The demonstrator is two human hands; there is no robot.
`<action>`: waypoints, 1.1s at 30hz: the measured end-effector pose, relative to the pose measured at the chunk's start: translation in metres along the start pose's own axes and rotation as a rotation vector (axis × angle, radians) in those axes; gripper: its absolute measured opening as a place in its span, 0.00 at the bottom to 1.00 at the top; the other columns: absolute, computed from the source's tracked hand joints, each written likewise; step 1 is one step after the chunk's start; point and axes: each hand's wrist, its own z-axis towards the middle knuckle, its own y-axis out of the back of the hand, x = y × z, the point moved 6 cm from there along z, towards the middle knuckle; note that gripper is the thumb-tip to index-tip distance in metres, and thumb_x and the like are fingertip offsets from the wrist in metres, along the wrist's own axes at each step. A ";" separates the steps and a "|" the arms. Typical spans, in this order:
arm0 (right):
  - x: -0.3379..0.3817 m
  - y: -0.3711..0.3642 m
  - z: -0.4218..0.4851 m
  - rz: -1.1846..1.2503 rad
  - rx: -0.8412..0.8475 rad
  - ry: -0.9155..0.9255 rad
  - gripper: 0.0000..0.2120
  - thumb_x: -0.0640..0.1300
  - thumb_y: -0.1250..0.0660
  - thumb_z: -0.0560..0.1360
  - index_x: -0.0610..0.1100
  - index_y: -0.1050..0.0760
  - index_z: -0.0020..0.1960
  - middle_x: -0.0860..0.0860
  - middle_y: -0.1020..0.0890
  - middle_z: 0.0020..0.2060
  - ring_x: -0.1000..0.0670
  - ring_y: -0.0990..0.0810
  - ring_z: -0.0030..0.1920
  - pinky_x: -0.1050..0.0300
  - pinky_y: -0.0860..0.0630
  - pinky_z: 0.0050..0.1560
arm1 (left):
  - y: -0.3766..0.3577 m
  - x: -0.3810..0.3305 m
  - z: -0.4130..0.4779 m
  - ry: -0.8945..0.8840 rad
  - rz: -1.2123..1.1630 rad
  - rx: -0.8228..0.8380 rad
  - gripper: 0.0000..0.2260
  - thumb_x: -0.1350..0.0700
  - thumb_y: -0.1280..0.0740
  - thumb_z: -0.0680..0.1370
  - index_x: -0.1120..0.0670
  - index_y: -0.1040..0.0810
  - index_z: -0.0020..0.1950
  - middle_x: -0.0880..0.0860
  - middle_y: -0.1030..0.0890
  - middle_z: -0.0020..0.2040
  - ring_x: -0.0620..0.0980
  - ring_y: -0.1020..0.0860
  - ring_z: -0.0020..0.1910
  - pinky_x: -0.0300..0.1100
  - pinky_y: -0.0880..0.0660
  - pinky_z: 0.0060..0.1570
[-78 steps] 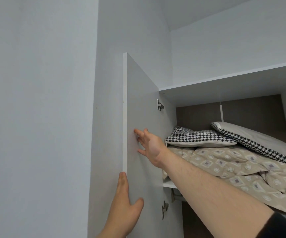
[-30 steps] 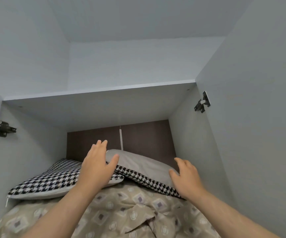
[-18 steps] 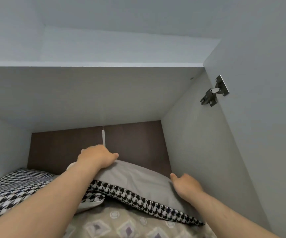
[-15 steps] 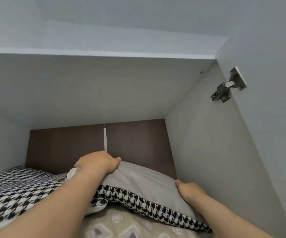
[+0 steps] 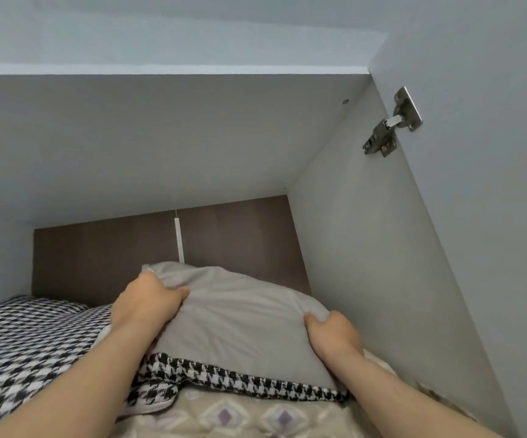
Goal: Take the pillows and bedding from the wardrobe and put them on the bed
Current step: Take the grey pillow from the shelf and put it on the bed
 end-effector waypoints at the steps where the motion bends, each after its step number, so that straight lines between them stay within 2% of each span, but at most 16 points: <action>1: 0.004 0.009 -0.003 0.037 -0.020 0.020 0.25 0.62 0.39 0.73 0.41 0.24 0.56 0.42 0.18 0.56 0.39 0.21 0.56 0.52 0.27 0.50 | 0.015 -0.006 -0.003 -0.027 -0.019 -0.039 0.22 0.37 0.31 0.64 0.54 0.30 0.43 0.52 0.24 0.38 0.55 0.28 0.34 0.45 0.32 0.33; 4: 0.016 0.038 -0.017 0.127 -0.085 0.097 0.23 0.61 0.39 0.73 0.42 0.24 0.52 0.41 0.18 0.54 0.38 0.21 0.55 0.51 0.28 0.48 | 0.060 -0.020 -0.016 -0.107 -0.065 -0.167 0.24 0.36 0.31 0.65 0.55 0.31 0.43 0.53 0.26 0.38 0.58 0.26 0.37 0.46 0.34 0.35; 6: 0.024 0.056 -0.031 0.195 -0.108 0.155 0.19 0.62 0.39 0.72 0.45 0.28 0.44 0.42 0.18 0.51 0.38 0.20 0.52 0.52 0.30 0.43 | 0.092 -0.022 -0.033 -0.135 -0.091 -0.228 0.25 0.35 0.32 0.65 0.55 0.30 0.45 0.55 0.25 0.40 0.61 0.24 0.42 0.47 0.33 0.36; 9: 0.035 0.079 -0.059 0.264 -0.118 0.217 0.17 0.63 0.39 0.71 0.49 0.35 0.37 0.47 0.20 0.43 0.39 0.21 0.47 0.52 0.33 0.41 | 0.133 -0.012 -0.061 -0.119 -0.159 -0.281 0.25 0.35 0.32 0.64 0.54 0.29 0.46 0.53 0.25 0.40 0.59 0.26 0.40 0.48 0.32 0.36; 13: 0.048 0.107 -0.106 0.289 -0.083 0.289 0.17 0.62 0.39 0.71 0.50 0.37 0.35 0.57 0.29 0.33 0.44 0.26 0.39 0.52 0.33 0.39 | 0.172 0.021 -0.104 -0.051 -0.216 -0.293 0.25 0.35 0.32 0.65 0.54 0.29 0.47 0.54 0.23 0.43 0.60 0.24 0.42 0.49 0.30 0.38; 18: 0.046 0.139 -0.158 0.278 -0.112 0.330 0.18 0.63 0.39 0.69 0.49 0.34 0.36 0.54 0.26 0.33 0.46 0.26 0.36 0.51 0.34 0.35 | 0.189 0.054 -0.147 0.015 -0.299 -0.275 0.24 0.36 0.31 0.66 0.54 0.29 0.46 0.56 0.21 0.44 0.60 0.23 0.43 0.48 0.30 0.38; 21: 0.046 0.162 -0.187 0.240 -0.127 0.347 0.18 0.62 0.37 0.70 0.47 0.33 0.36 0.52 0.25 0.33 0.49 0.28 0.33 0.53 0.37 0.30 | 0.199 0.068 -0.169 0.035 -0.359 -0.259 0.23 0.36 0.31 0.65 0.54 0.29 0.46 0.53 0.23 0.41 0.56 0.27 0.39 0.47 0.32 0.37; 24: 0.049 0.187 -0.218 0.195 -0.140 0.342 0.19 0.61 0.36 0.71 0.46 0.33 0.37 0.51 0.24 0.34 0.53 0.28 0.33 0.56 0.39 0.28 | 0.213 0.081 -0.189 0.044 -0.436 -0.237 0.23 0.36 0.31 0.65 0.53 0.29 0.46 0.50 0.25 0.40 0.55 0.28 0.39 0.47 0.32 0.37; 30: 0.053 0.232 -0.290 0.132 -0.196 0.330 0.20 0.60 0.35 0.70 0.44 0.33 0.35 0.50 0.25 0.31 0.51 0.28 0.31 0.54 0.39 0.28 | 0.239 0.105 -0.226 0.024 -0.560 -0.213 0.21 0.38 0.30 0.66 0.51 0.31 0.47 0.42 0.31 0.36 0.51 0.30 0.37 0.45 0.37 0.33; 33: 0.048 0.254 -0.329 0.114 -0.213 0.314 0.21 0.59 0.33 0.69 0.43 0.34 0.34 0.49 0.26 0.30 0.49 0.28 0.30 0.54 0.39 0.28 | 0.243 0.117 -0.247 0.016 -0.609 -0.183 0.21 0.38 0.30 0.67 0.51 0.30 0.47 0.43 0.30 0.37 0.51 0.29 0.38 0.45 0.35 0.34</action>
